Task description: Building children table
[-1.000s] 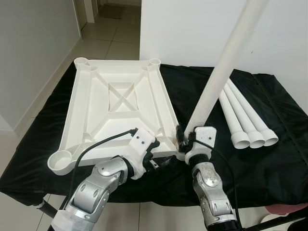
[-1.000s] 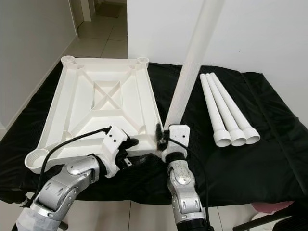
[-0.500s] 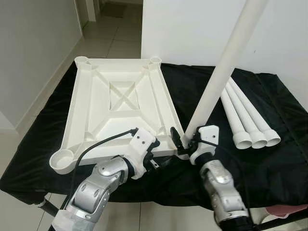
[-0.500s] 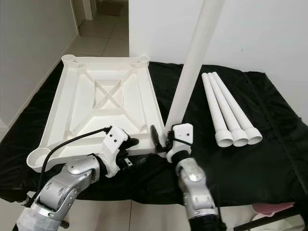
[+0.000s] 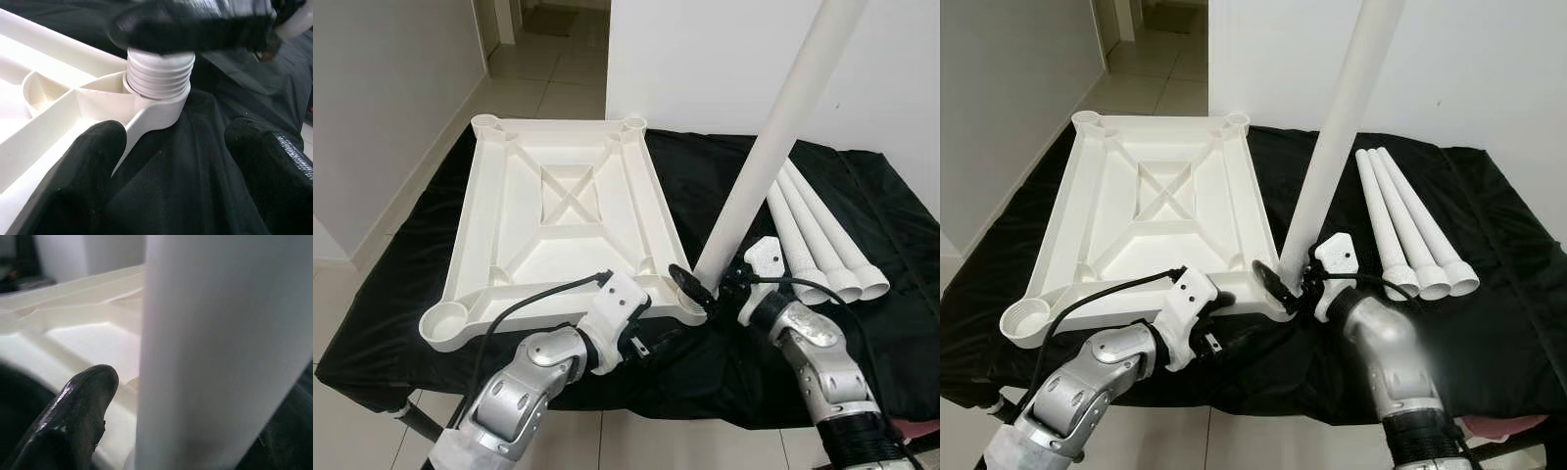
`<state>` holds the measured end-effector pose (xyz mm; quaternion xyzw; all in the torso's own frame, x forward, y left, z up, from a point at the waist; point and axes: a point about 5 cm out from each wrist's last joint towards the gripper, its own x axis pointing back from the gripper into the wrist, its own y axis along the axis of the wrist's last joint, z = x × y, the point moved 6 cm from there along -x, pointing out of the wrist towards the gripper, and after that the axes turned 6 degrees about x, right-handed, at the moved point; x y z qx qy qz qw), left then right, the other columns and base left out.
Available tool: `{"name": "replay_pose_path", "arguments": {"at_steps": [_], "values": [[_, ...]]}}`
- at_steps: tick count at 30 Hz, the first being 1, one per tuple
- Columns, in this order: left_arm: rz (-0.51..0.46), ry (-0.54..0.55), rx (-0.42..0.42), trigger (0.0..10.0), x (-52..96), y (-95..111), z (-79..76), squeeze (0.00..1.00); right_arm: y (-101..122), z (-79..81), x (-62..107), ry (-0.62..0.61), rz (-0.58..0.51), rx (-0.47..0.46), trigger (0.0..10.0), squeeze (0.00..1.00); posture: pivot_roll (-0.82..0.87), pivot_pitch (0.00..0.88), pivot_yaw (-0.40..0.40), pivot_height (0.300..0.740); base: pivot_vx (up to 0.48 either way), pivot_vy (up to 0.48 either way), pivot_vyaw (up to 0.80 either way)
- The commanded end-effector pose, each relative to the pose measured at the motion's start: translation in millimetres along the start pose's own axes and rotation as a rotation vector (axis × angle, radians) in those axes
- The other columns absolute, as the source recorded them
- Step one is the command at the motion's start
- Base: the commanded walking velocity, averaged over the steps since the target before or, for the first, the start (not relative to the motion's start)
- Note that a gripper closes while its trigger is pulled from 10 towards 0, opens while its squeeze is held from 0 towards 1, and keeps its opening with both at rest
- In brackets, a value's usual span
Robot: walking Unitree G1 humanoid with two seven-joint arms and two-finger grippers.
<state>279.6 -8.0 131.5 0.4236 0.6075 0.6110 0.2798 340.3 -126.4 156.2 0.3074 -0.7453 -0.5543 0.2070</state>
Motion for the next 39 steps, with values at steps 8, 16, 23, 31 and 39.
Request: {"name": "replay_pose_path", "arguments": {"at_steps": [8,16,23,31,39], "values": [[0.012,-0.004,0.001,10.0,-2.2,-3.8,-1.7,0.0,-11.9,-4.4,4.3,0.074,0.045,-0.012,0.0,0.0,0.0,0.053,-0.041,0.74,0.0,0.0,0.0],[0.009,-0.002,0.0,10.0,-2.7,-3.0,-2.0,0.0,-16.4,-4.7,4.2,0.086,0.049,-0.032,0.0,0.0,0.0,0.055,-0.041,0.74,0.0,0.0,0.0],[0.01,-0.005,0.003,10.0,-1.6,-3.8,-3.3,0.0,-18.7,-5.4,5.0,0.054,0.043,-0.102,10.0,0.0,0.0,0.061,-0.04,0.74,0.0,0.0,0.0],[0.011,-0.009,0.008,10.0,-1.3,-4.7,-5.0,0.0,-15.2,-12.3,-1.7,-0.105,0.037,-0.132,10.0,0.0,0.0,0.068,-0.039,0.74,0.0,0.0,0.0],[0.007,-0.008,0.012,10.0,-2.0,-3.7,-4.5,0.0,-15.1,2.9,-12.7,-0.251,0.074,-0.117,10.0,0.0,-0.01,0.069,-0.041,0.74,0.0,0.0,0.0]]}}
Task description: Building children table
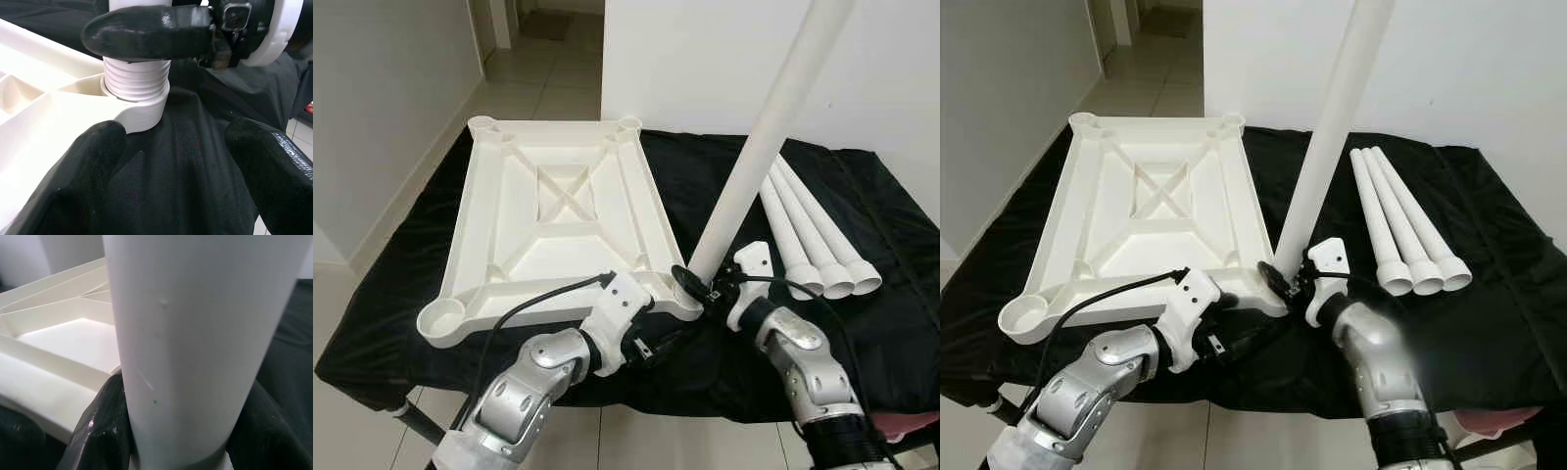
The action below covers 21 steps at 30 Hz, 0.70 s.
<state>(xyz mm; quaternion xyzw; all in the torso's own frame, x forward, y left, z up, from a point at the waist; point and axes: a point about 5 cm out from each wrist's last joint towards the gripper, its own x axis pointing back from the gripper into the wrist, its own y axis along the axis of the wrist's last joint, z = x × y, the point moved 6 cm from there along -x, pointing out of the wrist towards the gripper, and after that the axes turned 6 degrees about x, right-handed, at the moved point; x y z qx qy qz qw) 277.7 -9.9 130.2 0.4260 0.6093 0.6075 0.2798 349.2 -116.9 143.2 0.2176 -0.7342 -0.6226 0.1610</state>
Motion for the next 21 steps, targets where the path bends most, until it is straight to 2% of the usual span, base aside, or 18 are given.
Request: {"name": "replay_pose_path", "arguments": {"at_steps": [1,4,6,7,11,14,18,21], "values": [[0.008,-0.003,0.004,10.0,-0.9,-2.4,-2.2,0.0,-2.8,-2.9,-0.9,-0.084,0.029,0.0,10.0,0.0,-0.01,0.069,-0.04,0.74,0.0,0.0,0.0],[0.009,-0.002,0.004,10.0,-0.4,-3.0,-1.8,0.0,-6.2,-14.4,1.0,-0.272,0.062,-0.038,10.0,0.0,-0.01,0.068,-0.041,0.74,0.0,0.0,0.0],[0.01,-0.001,0.003,10.0,-0.4,-3.1,-1.5,0.0,-6.5,-18.7,2.9,-0.34,0.068,-0.046,10.0,0.0,-0.01,0.068,-0.041,0.74,0.0,0.0,0.0],[0.01,-0.001,0.003,10.0,-0.4,-3.1,-1.5,0.0,-6.5,-18.7,2.9,-0.34,0.068,-0.046,10.0,0.0,-0.01,0.068,-0.041,0.74,0.0,0.0,0.0],[0.008,0.003,0.003,10.0,-0.4,-2.3,0.0,0.0,-8.3,-12.1,7.5,-0.507,0.102,-0.06,10.0,0.0,0.0,0.062,-0.04,0.74,0.0,0.0,0.0],[0.007,0.004,0.003,10.0,-0.6,-2.0,0.2,0.0,-9.0,-11.3,8.9,-0.532,0.106,-0.07,10.0,0.0,0.0,0.062,-0.04,0.74,0.0,0.0,0.0],[0.007,0.008,0.002,10.0,0.0,-1.9,2.2,0.0,-9.3,0.2,8.8,-0.528,0.107,-0.08,10.0,0.0,0.0,0.06,-0.039,0.74,0.0,0.0,0.0],[0.007,0.01,0.0,10.0,-0.4,-1.5,3.6,0.0,-4.3,-2.8,8.6,-0.523,0.086,-0.082,10.0,0.0,-0.01,0.055,-0.041,0.74,0.0,0.0,0.0]]}}
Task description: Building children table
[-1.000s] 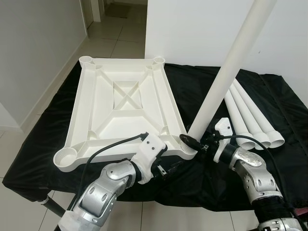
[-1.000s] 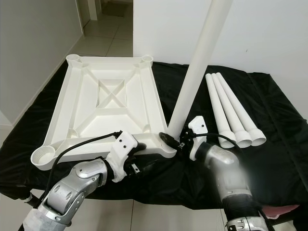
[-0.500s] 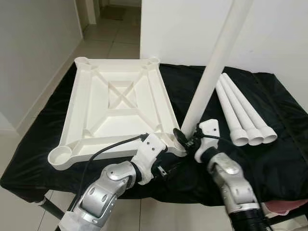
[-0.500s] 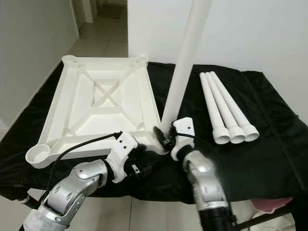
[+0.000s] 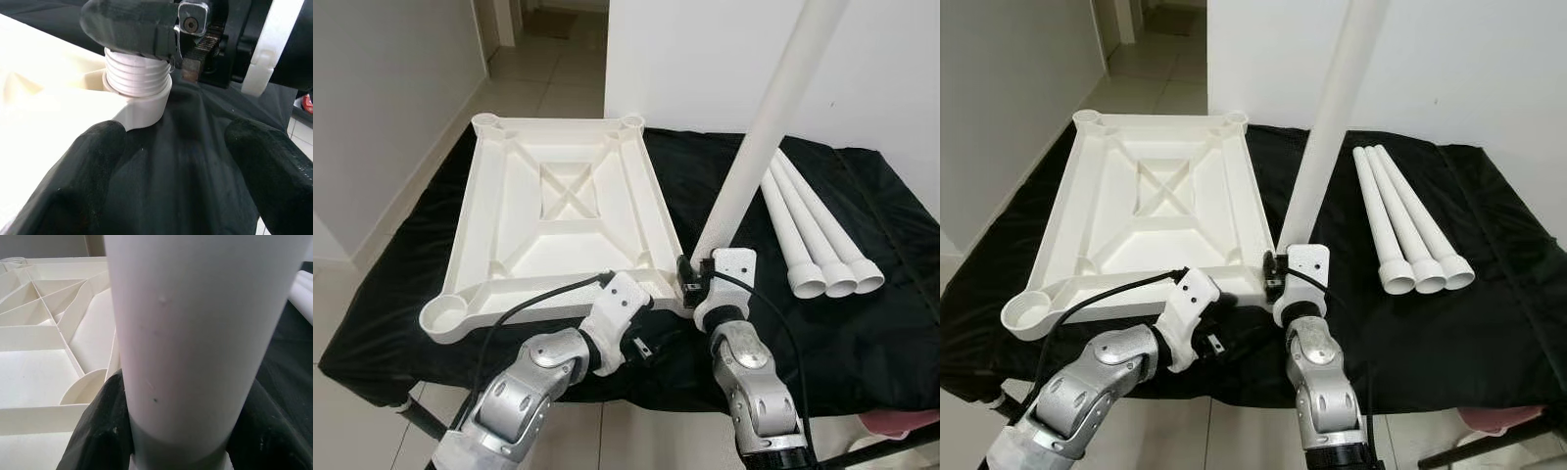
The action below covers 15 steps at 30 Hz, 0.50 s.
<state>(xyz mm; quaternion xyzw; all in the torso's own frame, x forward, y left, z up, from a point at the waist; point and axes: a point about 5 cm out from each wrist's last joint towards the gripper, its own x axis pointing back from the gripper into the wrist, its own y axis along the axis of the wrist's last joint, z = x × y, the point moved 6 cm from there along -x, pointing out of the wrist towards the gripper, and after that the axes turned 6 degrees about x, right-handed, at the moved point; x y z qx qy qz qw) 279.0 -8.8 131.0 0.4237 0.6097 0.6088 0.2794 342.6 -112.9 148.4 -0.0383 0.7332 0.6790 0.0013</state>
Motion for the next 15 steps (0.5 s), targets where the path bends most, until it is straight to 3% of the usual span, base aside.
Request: {"name": "replay_pose_path", "arguments": {"at_steps": [1,2,3,10,12,13,14,15], "values": [[0.008,0.005,0.002,10.0,-0.9,-2.4,2.0,0.0,-10.2,-10.6,-0.1,-0.033,0.043,0.0,10.0,0.0,-0.01,0.055,-0.041,0.74,0.0,0.0,0.0],[0.008,0.006,0.001,10.0,-1.1,-2.2,2.3,0.0,-8.3,-11.6,-0.7,-0.033,0.038,-0.003,10.0,0.06,-0.01,0.054,-0.041,0.74,0.0,0.0,0.0],[0.007,0.006,-0.001,10.0,-1.5,-2.0,2.4,0.0,-4.6,-12.3,-2.1,-0.012,0.021,-0.02,10.0,1.0,-0.01,0.052,-0.043,0.74,0.0,0.0,0.0],[0.005,0.005,-0.002,10.0,-2.4,-1.7,2.1,0.0,6.2,-24.7,-9.3,0.019,-0.024,0.028,10.0,1.0,-0.01,0.047,-0.045,0.74,0.0,0.0,0.0],[0.007,0.003,-0.002,10.0,-2.2,-2.2,1.8,0.0,8.1,-23.4,-12.1,0.091,-0.035,0.031,10.0,1.0,-0.01,0.042,-0.048,0.74,0.0,0.0,0.0],[0.007,0.003,-0.003,10.0,-1.9,-2.3,1.6,0.0,8.6,-21.8,-12.7,0.126,-0.037,0.022,10.0,0.89,-0.01,0.042,-0.048,0.74,0.0,0.0,0.0],[0.008,0.003,-0.004,10.0,-1.9,-2.5,1.9,0.0,9.1,-18.8,-12.8,0.177,-0.044,0.029,10.0,0.0,-0.01,0.035,-0.048,0.74,0.0,0.0,0.0],[0.008,0.003,-0.004,10.0,-1.9,-2.5,1.9,0.0,9.1,-18.8,-12.8,0.177,-0.044,0.029,10.0,0.0,-0.01,0.035,-0.048,0.74,0.0,0.0,0.0]]}}
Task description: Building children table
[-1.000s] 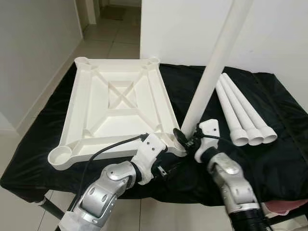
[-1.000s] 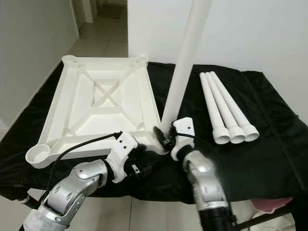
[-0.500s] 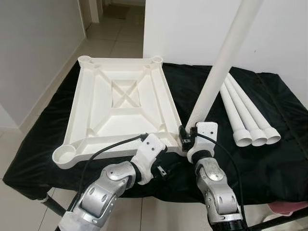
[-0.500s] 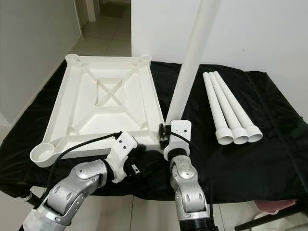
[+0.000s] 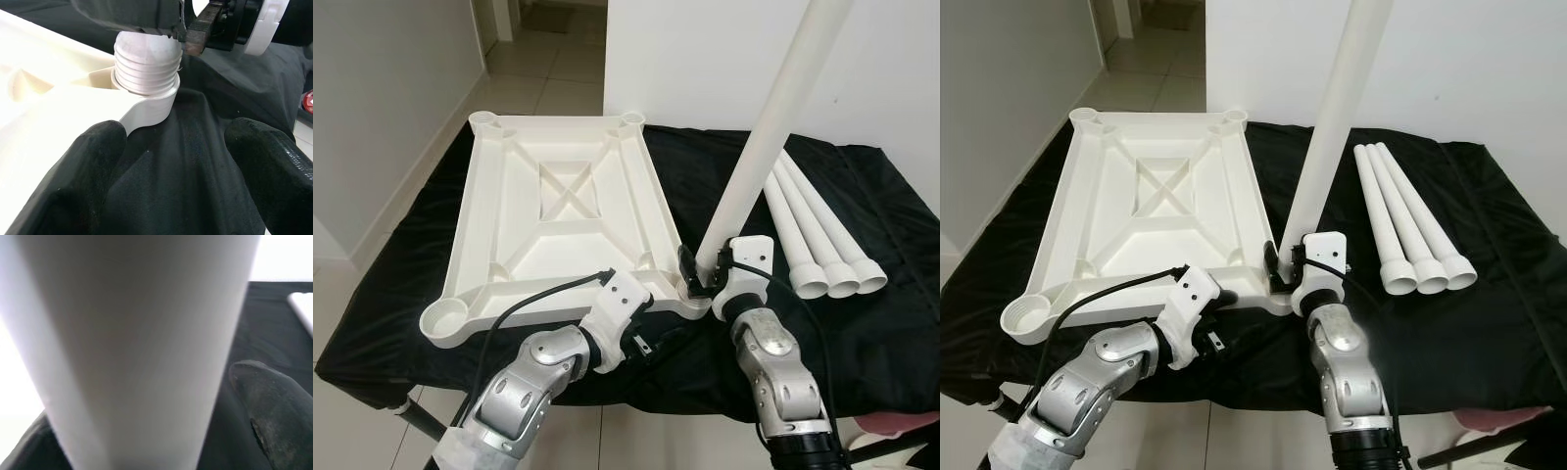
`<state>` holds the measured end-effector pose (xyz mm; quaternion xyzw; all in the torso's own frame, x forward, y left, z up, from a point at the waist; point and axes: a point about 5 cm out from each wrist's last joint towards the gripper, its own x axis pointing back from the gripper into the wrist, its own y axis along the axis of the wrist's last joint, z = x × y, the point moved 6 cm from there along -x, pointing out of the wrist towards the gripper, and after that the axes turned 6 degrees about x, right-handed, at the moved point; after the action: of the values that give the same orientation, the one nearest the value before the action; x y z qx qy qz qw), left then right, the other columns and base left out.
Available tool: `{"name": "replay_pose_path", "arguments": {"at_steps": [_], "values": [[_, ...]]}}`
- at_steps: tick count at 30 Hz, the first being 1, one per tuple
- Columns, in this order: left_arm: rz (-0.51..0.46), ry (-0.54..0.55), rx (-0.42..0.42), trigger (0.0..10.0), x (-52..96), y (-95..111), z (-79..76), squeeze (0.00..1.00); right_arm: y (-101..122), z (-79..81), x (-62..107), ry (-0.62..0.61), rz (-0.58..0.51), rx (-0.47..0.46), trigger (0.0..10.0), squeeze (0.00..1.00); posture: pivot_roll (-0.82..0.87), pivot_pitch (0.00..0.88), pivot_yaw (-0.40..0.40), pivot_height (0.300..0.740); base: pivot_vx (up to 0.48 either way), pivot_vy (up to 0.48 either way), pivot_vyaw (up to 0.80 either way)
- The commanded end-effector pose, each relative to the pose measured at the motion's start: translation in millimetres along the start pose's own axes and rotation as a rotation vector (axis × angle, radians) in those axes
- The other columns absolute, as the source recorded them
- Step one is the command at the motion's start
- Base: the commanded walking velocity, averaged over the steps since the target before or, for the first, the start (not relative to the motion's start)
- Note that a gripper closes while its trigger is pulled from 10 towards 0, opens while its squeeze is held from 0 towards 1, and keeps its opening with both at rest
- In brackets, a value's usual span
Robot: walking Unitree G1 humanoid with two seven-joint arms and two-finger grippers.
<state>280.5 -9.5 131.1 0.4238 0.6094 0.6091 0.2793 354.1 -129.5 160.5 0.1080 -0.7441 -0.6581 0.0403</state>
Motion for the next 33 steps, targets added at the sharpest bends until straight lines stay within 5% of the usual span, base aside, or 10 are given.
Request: {"name": "replay_pose_path", "arguments": {"at_steps": [1,12,18,19,20,22,32,33], "values": [[0.009,0.004,-0.007,10.0,-0.8,-3.1,1.8,0.0,-2.9,3.2,-1.3,0.097,-0.002,-0.003,10.0,0.0,0.0,0.032,-0.049,0.74,0.0,0.0,0.0],[0.013,0.002,-0.023,10.0,-0.9,-2.1,5.2,0.0,-13.5,22.5,-0.4,0.443,-0.012,0.093,10.0,0.0,0.0,0.007,-0.035,0.74,0.0,0.0,0.0],[0.014,0.002,-0.027,10.0,-0.6,-1.2,5.9,0.0,-20.7,26.7,-3.2,0.523,-0.002,0.121,10.0,0.0,0.01,0.002,-0.035,0.74,0.0,0.0,0.0],[0.016,0.003,-0.03,10.0,-0.5,-1.7,6.0,0.0,-23.2,25.6,-5.1,0.53,0.0,0.138,2.6,0.0,0.01,0.0,-0.038,0.74,0.0,0.0,0.0],[0.018,0.003,-0.032,10.0,-0.4,-2.2,6.0,0.0,-24.8,24.7,-6.3,0.534,0.002,0.149,2.6,0.0,0.01,0.0,-0.038,0.74,0.0,0.0,0.0],[0.018,0.004,-0.033,10.0,-0.1,-2.3,6.1,0.0,-27.4,22.4,-8.0,0.537,0.011,0.15,0.0,0.0,0.01,0.0,-0.037,0.74,0.0,0.0,0.0],[0.017,0.002,-0.03,10.0,-1.4,-3.7,3.9,0.0,-30.6,14.0,-9.3,0.532,0.004,0.143,0.4,0.0,0.01,0.0,-0.044,0.74,0.0,0.0,0.0],[0.016,0.001,-0.029,10.0,-1.6,-4.0,3.1,0.0,-31.0,12.2,-9.5,0.521,0.004,0.142,3.4,0.0,0.01,0.004,-0.045,0.74,0.0,0.0,0.0]]}}
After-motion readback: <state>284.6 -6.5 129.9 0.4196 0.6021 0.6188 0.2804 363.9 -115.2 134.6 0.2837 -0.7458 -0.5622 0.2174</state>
